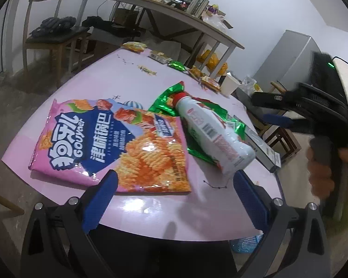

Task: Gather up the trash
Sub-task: 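Grasp the white AD drink bottle with the right gripper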

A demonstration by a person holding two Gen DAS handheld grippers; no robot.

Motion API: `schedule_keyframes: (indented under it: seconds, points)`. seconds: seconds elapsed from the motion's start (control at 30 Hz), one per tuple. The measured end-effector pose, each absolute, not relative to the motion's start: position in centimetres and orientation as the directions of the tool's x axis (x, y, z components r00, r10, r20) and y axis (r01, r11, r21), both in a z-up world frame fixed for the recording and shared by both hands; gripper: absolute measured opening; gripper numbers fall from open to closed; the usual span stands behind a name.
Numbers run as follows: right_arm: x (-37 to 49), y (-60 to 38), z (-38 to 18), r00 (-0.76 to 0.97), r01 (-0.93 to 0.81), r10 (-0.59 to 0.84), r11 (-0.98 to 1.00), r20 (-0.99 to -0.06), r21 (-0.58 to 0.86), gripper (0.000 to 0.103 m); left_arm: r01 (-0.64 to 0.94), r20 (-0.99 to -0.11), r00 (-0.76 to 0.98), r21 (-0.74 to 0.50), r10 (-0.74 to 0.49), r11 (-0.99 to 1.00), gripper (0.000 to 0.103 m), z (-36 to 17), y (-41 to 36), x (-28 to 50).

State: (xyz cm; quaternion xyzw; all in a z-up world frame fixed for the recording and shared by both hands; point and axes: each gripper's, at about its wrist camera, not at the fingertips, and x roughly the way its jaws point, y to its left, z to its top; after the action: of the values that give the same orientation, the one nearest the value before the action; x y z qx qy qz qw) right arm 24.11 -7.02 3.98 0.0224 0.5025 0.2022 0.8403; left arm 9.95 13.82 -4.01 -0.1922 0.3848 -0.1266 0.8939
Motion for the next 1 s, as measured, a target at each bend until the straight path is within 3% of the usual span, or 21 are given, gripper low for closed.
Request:
schedule_keyframes:
  seconds: [0.2, 0.47, 1.0]
  points:
    - [27.3, -2.7, 1.0, 0.332, -0.400, 0.223, 0.913, -0.916, 0.077, 0.090, 0.062, -0.649, 0.670, -0.436, -0.361, 0.898, 0.097, -4.7, 14.5, 10.1]
    - [29.4, -2.2, -2.3, 0.236, -0.375, 0.171, 0.924, -0.957, 0.073, 0.088, 0.064, -0.663, 0.658, -0.422, -0.357, 0.904, 0.097, -5.3, 14.3, 10.4]
    - [29.2, -1.8, -4.4, 0.176, -0.363, 0.132, 0.930, -0.975, 0.060, 0.062, 0.042, -0.626, 0.698, -0.449, -0.348, 0.893, 0.097, -5.3, 15.5, 10.0]
